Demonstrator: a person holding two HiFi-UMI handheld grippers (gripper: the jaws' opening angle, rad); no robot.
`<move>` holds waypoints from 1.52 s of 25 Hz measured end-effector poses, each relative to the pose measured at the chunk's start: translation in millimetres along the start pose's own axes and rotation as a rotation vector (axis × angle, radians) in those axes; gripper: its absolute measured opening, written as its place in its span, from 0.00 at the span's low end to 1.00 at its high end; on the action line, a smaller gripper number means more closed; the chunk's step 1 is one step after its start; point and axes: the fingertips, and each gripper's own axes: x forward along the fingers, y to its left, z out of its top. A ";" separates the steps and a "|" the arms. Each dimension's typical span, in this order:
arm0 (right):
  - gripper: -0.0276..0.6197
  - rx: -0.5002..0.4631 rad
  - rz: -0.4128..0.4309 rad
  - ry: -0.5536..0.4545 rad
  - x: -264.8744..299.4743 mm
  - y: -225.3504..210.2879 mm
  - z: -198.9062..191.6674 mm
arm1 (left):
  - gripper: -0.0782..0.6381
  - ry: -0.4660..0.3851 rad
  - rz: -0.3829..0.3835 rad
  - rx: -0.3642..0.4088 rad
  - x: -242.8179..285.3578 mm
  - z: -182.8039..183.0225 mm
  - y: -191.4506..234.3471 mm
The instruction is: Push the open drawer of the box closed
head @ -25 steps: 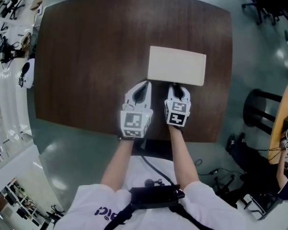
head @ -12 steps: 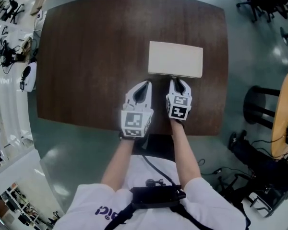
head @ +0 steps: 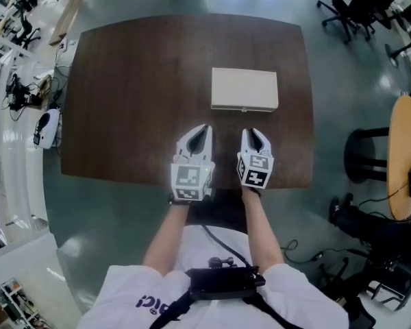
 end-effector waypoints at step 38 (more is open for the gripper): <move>0.05 -0.168 0.031 -0.582 -210.9 93.8 225.5 | 0.10 -0.342 -0.049 0.158 -112.2 181.2 -59.2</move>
